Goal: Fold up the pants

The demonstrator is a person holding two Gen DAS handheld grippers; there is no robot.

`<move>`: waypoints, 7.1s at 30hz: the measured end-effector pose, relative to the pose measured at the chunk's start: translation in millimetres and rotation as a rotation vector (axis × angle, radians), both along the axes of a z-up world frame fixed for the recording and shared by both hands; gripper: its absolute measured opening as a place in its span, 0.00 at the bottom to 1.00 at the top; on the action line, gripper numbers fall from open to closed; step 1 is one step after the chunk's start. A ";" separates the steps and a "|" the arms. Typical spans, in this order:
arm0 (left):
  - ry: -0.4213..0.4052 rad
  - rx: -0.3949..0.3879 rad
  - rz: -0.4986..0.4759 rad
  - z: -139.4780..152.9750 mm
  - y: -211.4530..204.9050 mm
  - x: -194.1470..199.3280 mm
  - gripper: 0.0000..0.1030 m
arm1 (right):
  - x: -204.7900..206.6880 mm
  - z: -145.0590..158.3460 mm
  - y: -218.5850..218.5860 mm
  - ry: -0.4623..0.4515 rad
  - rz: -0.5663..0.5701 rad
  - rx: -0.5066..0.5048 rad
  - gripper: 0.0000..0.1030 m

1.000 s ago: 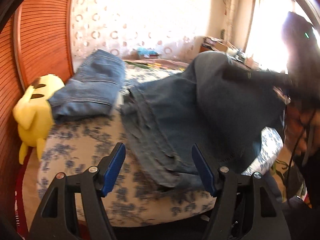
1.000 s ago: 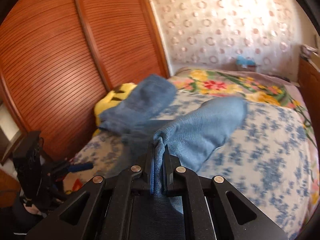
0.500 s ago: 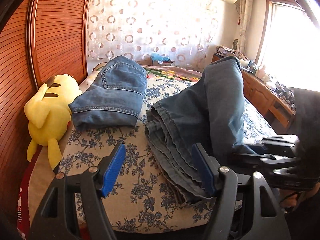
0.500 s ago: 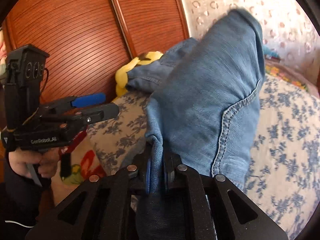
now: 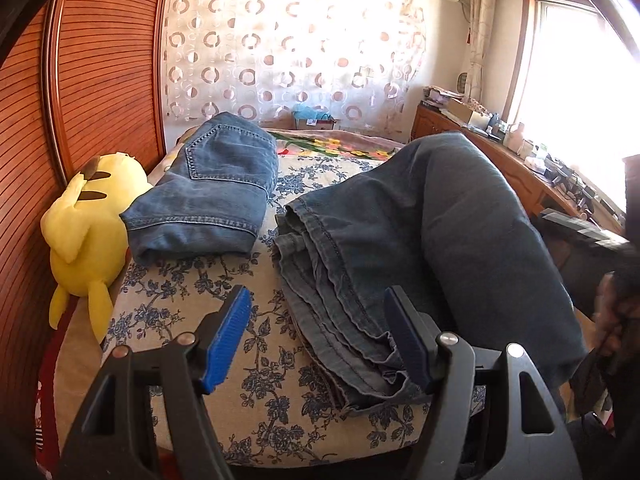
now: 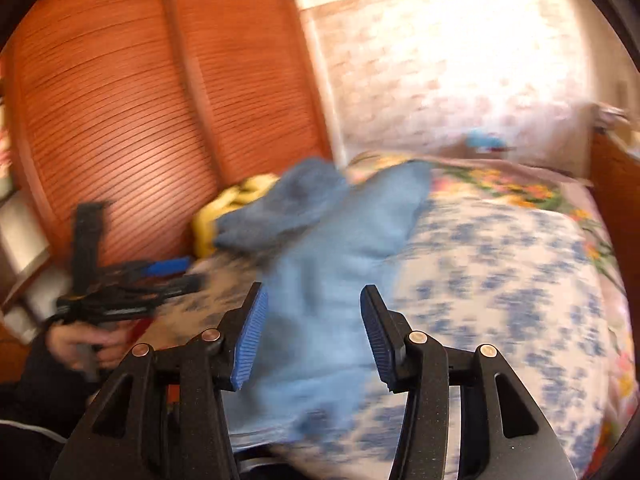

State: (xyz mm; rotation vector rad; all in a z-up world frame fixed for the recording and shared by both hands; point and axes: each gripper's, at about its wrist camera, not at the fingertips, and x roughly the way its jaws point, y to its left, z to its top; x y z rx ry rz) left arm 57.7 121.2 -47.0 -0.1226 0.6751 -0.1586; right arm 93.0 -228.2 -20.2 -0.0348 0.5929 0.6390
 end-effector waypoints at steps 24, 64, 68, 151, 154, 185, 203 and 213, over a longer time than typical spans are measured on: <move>0.050 -0.008 -0.086 -21.5 -39.1 5.2 0.67 | 40.6 -60.2 88.1 0.213 0.230 -0.018 0.32; 0.031 0.001 -0.066 -14.7 -28.2 -13.8 0.67 | 108.6 -10.0 132.9 0.099 0.251 -0.103 0.40; 0.028 0.002 -0.111 -12.8 -43.6 -4.4 0.67 | 89.7 -7.3 98.0 0.070 0.209 -0.111 0.43; 0.037 -0.018 0.022 12.5 38.4 125.3 0.40 | 48.9 -89.2 90.8 0.119 0.168 -0.033 0.47; 0.038 -0.034 0.004 10.1 31.8 119.5 0.40 | 48.2 -90.0 91.0 0.112 0.166 -0.036 0.48; 0.046 -0.033 -0.061 -17.4 -4.7 75.5 0.63 | 54.3 -95.3 92.3 0.142 0.150 -0.044 0.58; 0.172 -0.055 -0.019 -69.0 -2.3 79.0 0.80 | 61.8 -102.6 94.8 0.183 0.149 -0.068 0.61; 0.182 -0.106 -0.055 -75.6 5.8 84.3 0.80 | 68.5 -106.0 95.3 0.239 0.157 -0.055 0.62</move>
